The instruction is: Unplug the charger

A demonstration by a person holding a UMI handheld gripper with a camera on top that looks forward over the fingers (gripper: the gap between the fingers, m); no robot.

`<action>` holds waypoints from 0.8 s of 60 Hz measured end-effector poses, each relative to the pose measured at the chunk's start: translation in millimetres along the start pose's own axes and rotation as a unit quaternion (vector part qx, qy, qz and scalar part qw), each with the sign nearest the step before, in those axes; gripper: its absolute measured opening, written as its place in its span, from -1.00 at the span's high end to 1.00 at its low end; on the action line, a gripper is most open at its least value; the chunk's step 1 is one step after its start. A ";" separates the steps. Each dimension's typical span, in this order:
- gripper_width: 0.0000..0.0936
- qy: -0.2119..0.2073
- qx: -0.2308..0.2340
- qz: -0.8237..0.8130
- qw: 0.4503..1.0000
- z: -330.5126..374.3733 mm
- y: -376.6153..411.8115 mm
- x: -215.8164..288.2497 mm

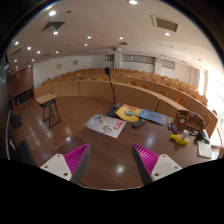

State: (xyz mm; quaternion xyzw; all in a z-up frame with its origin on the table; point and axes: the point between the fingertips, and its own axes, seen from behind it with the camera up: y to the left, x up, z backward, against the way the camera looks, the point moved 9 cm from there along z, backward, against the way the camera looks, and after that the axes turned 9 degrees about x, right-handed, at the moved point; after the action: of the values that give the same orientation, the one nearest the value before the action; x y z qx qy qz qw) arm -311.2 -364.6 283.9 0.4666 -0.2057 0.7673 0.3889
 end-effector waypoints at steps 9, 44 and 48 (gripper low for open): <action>-0.84 0.014 -0.014 -0.013 1.000 -12.0 -12.2 -19.7; -0.83 0.056 -0.210 -0.110 0.970 -49.5 -306.4 -132.1; -0.84 0.038 -0.229 -0.118 0.965 -62.0 -355.8 -125.0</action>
State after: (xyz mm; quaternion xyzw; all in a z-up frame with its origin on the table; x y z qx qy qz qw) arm -32.2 -155.2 127.9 0.3562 -0.3042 0.6655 0.5811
